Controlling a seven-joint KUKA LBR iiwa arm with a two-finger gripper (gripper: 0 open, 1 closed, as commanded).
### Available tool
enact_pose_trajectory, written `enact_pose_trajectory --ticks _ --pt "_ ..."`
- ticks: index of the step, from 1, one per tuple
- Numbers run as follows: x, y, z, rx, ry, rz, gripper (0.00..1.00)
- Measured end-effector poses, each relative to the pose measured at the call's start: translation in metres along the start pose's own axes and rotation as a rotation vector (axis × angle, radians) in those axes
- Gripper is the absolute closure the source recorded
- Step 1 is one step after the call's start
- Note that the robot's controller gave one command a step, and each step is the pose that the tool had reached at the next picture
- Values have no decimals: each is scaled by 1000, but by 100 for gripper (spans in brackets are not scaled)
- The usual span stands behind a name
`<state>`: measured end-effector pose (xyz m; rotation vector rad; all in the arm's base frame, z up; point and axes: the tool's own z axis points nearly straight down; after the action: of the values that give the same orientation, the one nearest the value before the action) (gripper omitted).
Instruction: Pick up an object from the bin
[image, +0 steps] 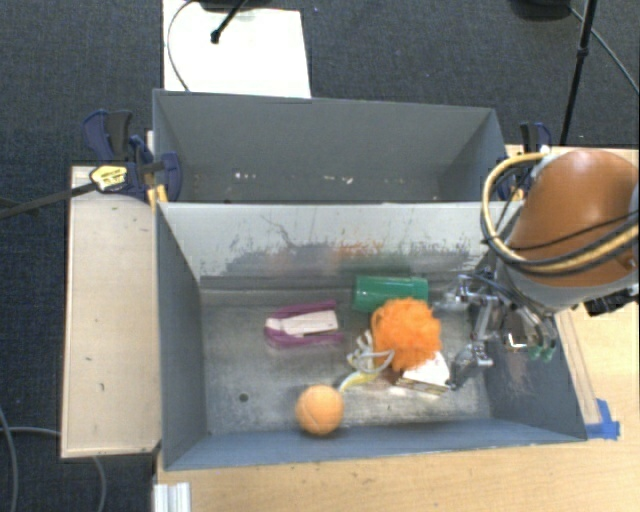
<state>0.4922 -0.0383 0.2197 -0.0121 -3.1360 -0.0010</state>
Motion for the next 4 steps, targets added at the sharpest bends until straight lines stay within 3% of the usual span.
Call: enact_pose_trajectory --ticks 1,2,3,4 --pt "-2 0 -4 1 -9 -1 0" --pt "-10 10 48 1 -16 -31 0" --pt "-5 7 105 1 -23 52 0" --pt "-56 1 140 0 -34 133 100"
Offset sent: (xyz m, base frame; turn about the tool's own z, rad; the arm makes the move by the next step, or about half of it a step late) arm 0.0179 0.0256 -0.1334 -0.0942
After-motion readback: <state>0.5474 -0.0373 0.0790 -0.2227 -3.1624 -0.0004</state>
